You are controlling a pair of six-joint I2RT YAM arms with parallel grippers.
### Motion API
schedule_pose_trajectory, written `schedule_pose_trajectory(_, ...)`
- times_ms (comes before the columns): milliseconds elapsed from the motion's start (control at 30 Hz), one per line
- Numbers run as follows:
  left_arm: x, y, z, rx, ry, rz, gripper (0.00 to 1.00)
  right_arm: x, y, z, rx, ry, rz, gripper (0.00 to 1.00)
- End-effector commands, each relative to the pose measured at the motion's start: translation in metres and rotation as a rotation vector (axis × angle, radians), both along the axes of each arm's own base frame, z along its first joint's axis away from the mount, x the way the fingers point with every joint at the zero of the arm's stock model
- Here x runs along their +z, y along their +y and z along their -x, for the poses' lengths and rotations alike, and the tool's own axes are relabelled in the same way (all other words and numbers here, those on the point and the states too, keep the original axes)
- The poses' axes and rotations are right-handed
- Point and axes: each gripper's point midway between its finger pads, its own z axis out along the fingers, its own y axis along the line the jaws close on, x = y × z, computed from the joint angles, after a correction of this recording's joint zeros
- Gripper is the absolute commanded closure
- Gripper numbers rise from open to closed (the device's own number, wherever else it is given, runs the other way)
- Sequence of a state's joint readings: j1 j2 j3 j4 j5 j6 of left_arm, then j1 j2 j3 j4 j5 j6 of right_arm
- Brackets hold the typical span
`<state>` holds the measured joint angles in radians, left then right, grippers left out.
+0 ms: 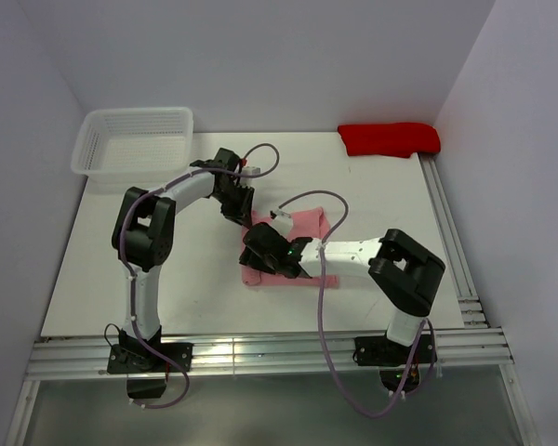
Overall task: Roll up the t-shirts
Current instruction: Roll the tshirt
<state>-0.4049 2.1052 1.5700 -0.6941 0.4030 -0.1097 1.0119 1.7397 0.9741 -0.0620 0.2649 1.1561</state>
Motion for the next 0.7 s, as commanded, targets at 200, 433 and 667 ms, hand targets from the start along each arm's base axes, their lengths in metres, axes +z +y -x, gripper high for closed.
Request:
schedule_pose_trajectory(200, -0.009, 0.008, -0.007, -0.018, -0.031, -0.096, 0.75, 0.057, -0.022, -0.001, -0.053, -0.137, 0.303, 0.37)
schedule_pose_trajectory(433, -0.009, 0.007, -0.007, -0.019, -0.021, -0.105, 0.73, 0.067, -0.009, -0.027, -0.045, -0.224, 0.41, 0.56)
schedule_pose_trajectory(667, -0.012, 0.006, -0.005, -0.023, -0.013, -0.112, 0.73, 0.049, 0.015, -0.046, -0.018, -0.241, 0.433, 0.67)
